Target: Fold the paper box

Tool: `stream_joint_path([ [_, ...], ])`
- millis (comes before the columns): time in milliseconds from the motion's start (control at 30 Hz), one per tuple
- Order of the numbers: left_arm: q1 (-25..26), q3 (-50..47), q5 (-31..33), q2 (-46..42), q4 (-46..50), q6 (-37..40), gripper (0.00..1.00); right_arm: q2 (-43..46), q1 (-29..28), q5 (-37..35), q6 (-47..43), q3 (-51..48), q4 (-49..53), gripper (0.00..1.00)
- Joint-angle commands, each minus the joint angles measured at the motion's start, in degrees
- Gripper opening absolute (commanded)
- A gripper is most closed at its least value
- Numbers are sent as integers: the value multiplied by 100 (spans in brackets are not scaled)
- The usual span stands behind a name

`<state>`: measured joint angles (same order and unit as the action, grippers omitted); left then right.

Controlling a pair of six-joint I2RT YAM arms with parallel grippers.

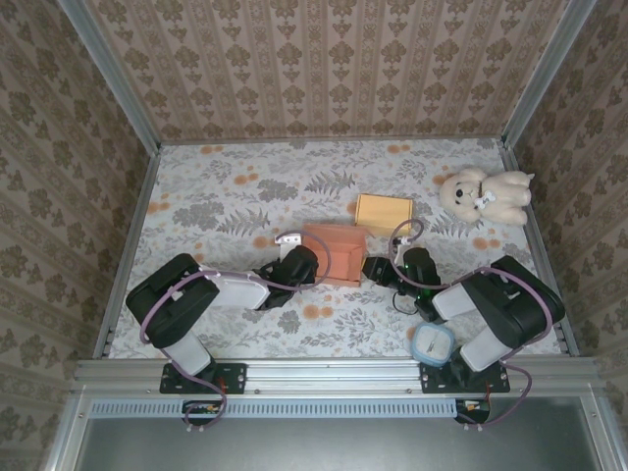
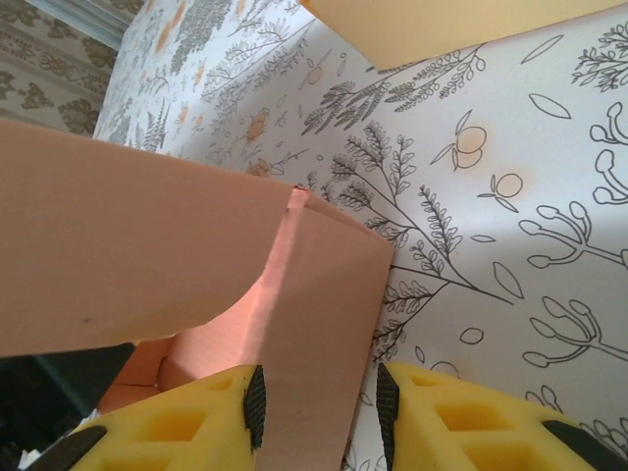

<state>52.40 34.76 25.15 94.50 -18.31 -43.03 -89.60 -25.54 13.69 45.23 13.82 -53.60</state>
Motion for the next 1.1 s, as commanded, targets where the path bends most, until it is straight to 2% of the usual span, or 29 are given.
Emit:
stream_joint_path([
  [0,-33,-277,-122,193,697,117,46,238,-23,-211,125,-148,6,38],
  [333,-44,-264,-159,202,696,119,45,490,-21,99,142,-96,-12,38],
  [500,-46,-222,-172,218,706,130,45,304,-21,83,117,-39,-47,38],
  [833,-44,-201,-212,271,701,128,45,-336,-21,371,281,36,-755,38],
  [1067,-39,-198,-194,262,706,146,45,-136,-21,222,299,-112,-766,38],
])
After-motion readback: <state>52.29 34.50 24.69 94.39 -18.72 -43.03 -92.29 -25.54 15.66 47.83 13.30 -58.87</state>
